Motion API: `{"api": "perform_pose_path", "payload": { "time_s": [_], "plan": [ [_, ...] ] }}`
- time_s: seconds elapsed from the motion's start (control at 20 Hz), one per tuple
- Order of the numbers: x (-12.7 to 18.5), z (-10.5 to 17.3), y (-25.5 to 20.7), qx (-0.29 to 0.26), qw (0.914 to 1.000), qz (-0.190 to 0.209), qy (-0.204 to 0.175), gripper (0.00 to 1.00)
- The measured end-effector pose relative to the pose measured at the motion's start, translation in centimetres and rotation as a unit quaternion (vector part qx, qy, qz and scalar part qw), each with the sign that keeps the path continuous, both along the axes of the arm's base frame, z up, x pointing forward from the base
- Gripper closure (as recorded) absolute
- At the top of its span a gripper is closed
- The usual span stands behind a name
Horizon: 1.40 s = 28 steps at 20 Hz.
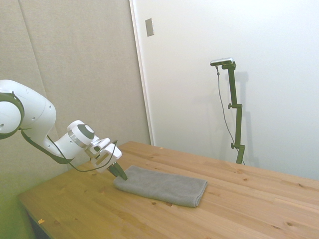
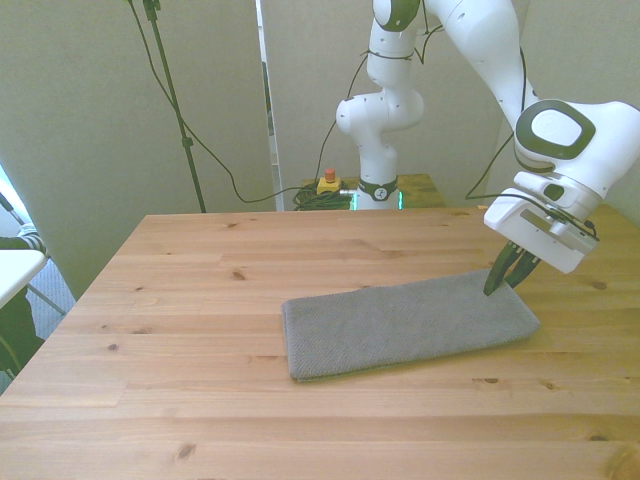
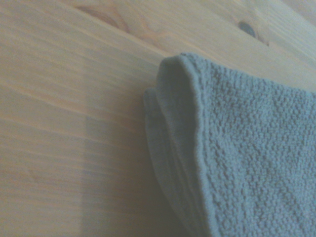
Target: Fold the towel
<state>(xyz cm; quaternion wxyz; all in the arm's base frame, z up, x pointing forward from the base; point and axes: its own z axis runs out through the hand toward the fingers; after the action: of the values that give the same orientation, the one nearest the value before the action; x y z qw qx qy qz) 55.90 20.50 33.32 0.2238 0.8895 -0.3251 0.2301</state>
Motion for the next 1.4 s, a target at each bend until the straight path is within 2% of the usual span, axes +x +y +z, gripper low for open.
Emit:
{"api": "perform_pose_path", "payload": {
  "time_s": [0.15, 0.35, 0.55, 0.65, 1.0, 1.3, 1.35, 1.4],
  "plan": [
    [0.4, 1.8, -1.0, 0.019, 0.9998, -0.008, -0.007, 1.00],
    [1.0, 6.7, -4.0, 0.047, 0.9984, -0.019, -0.026, 1.00],
    [1.5, 11.8, -9.2, 0.072, 0.9956, -0.032, -0.051, 1.00],
    [1.8, 13.6, -12.8, 0.078, 0.9941, -0.044, -0.061, 1.00],
    [2.7, 14.7, -25.2, 0.078, 0.9900, -0.088, -0.077, 1.00],
    [2.6, 15.2, -31.3, 0.076, 0.9869, -0.115, -0.084, 1.00],
    [2.8, 15.1, -32.1, 0.080, 0.9861, -0.119, -0.083, 0.00],
    [3.1, 14.8, -32.7, 0.087, 0.9853, -0.122, -0.083, 0.00]
  ]
}}
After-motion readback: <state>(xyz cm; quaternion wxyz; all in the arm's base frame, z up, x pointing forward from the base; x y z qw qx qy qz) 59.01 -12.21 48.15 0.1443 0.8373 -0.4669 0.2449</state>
